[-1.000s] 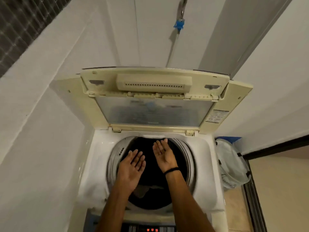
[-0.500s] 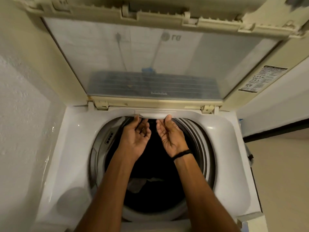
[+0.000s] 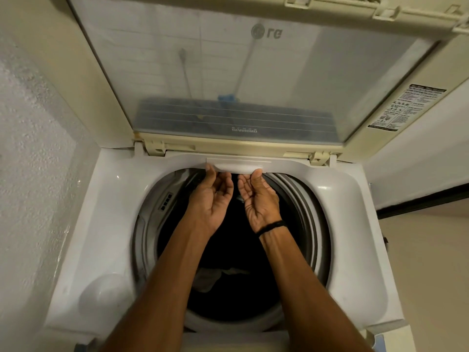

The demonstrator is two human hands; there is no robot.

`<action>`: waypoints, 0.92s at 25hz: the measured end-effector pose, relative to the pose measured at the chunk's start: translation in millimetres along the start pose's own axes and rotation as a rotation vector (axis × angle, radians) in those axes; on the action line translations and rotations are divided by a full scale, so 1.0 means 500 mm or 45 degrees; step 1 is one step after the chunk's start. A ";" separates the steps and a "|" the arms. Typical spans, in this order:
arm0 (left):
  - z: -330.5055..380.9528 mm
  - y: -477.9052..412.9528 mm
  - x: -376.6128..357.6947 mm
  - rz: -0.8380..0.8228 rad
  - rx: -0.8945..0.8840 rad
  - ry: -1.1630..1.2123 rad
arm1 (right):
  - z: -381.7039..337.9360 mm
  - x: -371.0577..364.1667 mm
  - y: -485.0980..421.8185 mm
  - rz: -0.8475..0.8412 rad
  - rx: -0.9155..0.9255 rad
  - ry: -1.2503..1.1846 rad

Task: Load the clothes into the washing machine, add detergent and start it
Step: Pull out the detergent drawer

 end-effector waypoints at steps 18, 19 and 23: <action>-0.014 0.027 0.005 -0.103 -0.135 -0.111 | 0.013 0.031 0.029 -0.036 -0.018 0.059; -0.007 0.030 0.005 -0.081 -0.178 -0.175 | 0.015 0.034 0.031 -0.024 -0.032 0.056; 0.011 0.032 0.024 0.133 -0.386 -0.500 | 0.019 0.049 0.051 0.020 -0.076 0.066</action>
Point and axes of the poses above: each hand's wrist, its own y-axis away from the middle knuckle, its own x-axis out of the back of the hand, z = x × y, the point moved 10 cm from there along -y, towards the middle knuckle, and after that the axes turned 6 degrees about y, right-handed, at the moved point
